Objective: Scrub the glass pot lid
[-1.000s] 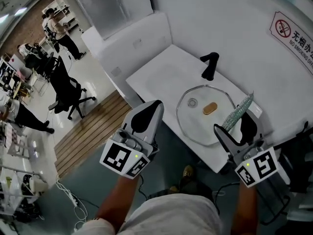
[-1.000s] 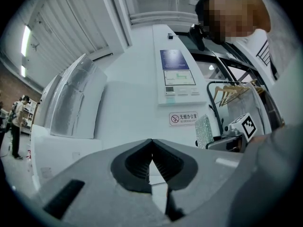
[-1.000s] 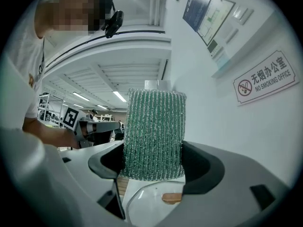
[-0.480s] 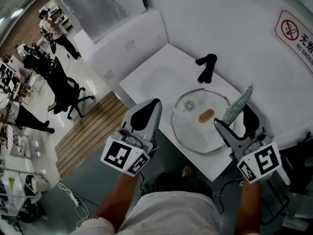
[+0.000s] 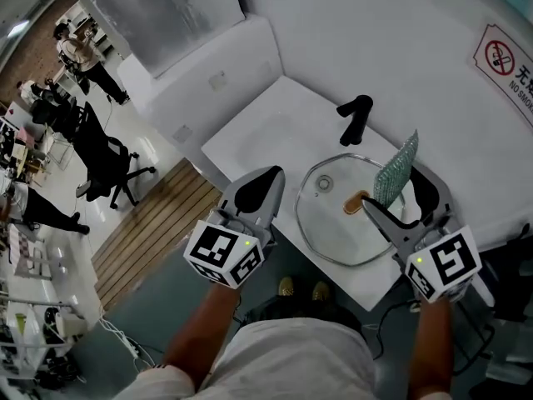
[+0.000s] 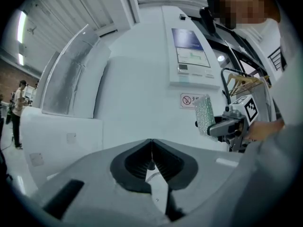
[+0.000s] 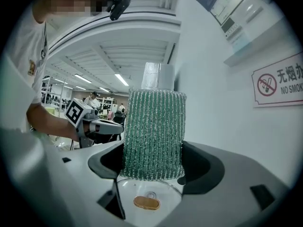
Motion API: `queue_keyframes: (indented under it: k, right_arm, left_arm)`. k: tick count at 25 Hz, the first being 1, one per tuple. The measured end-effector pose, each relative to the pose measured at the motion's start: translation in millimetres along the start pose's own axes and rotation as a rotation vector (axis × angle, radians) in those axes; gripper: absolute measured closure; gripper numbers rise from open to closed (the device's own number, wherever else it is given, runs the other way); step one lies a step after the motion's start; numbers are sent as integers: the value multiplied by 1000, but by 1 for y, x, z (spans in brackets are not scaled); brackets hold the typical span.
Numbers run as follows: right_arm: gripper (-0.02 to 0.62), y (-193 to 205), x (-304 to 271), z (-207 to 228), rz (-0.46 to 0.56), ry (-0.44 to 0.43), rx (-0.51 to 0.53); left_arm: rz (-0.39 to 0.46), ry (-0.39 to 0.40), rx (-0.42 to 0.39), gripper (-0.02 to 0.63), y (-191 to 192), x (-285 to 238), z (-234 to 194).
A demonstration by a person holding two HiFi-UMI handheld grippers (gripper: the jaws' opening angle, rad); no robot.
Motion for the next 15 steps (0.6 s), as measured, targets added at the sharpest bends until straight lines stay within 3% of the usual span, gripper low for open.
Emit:
queue_keyframes:
  k: [4,8,12,15]
  right_arm:
    - [247,8,-20,-4,-99,-36,12]
    - [247,26,-38,-10,-270,-92,31]
    - [247,48,-51,-17,-477,-158,65]
    - [247,59,-61,-22,-576,-200,72]
  left_arm:
    - [-94,22,71,588,25,-10,-9]
    - [-208,34,139,584,55,-17,-16]
    - [-307,51,191,498,81,-23,-17]
    - [-368,58,211,482,98,-26,-16]
Point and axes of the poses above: the fingertips, and each gripper's own axes: x backward along the fingers, z to its right, y out of its underside, the point moved 2 cm from there along x, backward along the fingers, and after that the axes turned 8 degrees about -y, right-handed, at the moved point
